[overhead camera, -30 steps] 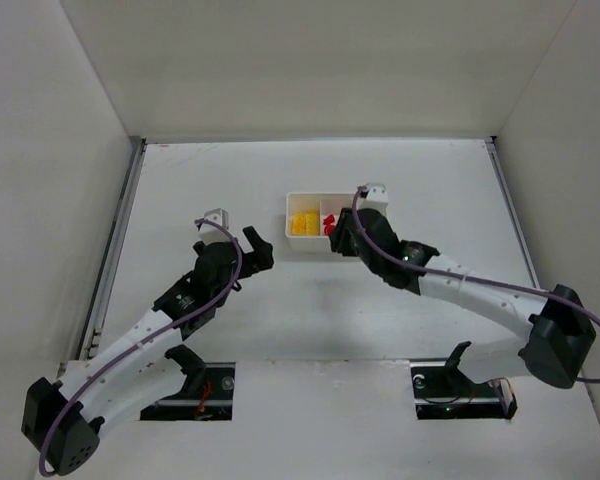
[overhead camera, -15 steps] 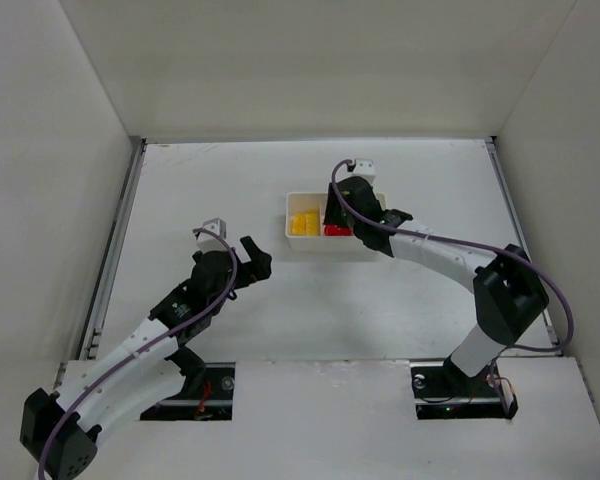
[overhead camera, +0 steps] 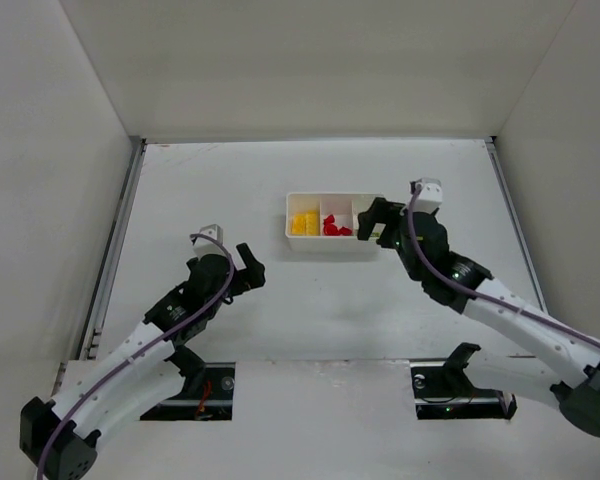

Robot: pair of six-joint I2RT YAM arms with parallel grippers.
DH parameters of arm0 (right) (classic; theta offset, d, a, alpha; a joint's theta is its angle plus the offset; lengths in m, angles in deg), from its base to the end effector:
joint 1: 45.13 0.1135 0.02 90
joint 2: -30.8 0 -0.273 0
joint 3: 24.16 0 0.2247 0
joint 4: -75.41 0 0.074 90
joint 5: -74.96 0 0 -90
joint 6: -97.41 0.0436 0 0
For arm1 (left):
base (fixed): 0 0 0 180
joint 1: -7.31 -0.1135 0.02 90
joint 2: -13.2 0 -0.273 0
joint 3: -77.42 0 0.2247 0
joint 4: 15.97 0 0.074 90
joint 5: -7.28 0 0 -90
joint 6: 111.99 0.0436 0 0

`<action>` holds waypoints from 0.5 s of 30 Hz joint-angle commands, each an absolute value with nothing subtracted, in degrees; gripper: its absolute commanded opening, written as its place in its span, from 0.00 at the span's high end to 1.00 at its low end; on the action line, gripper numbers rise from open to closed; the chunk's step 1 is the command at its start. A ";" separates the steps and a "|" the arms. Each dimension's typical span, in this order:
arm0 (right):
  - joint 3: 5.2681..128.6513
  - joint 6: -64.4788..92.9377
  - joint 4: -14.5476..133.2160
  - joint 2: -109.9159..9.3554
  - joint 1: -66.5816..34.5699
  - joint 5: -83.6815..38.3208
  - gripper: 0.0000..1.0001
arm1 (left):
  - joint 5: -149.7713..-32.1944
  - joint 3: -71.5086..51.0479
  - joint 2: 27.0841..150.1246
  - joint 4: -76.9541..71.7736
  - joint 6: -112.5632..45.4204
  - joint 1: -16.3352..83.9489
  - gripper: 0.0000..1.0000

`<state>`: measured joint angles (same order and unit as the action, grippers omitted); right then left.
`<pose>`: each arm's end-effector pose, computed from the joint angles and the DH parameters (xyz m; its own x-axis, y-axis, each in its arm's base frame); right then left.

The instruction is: Sort the legos into containers by color

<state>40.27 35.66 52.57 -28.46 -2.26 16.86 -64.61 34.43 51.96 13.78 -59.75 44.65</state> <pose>0.1696 0.1260 0.3347 -0.2947 0.2747 -0.9153 -0.0784 0.9476 0.3097 0.1159 -0.0713 0.2513 -0.4872 -0.3603 -0.7955 0.0697 0.8919 -0.4467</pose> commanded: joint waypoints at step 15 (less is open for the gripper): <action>29.75 29.22 57.09 -6.21 -13.61 23.29 0.00 | -63.83 27.49 48.62 18.85 -59.79 44.00 0.00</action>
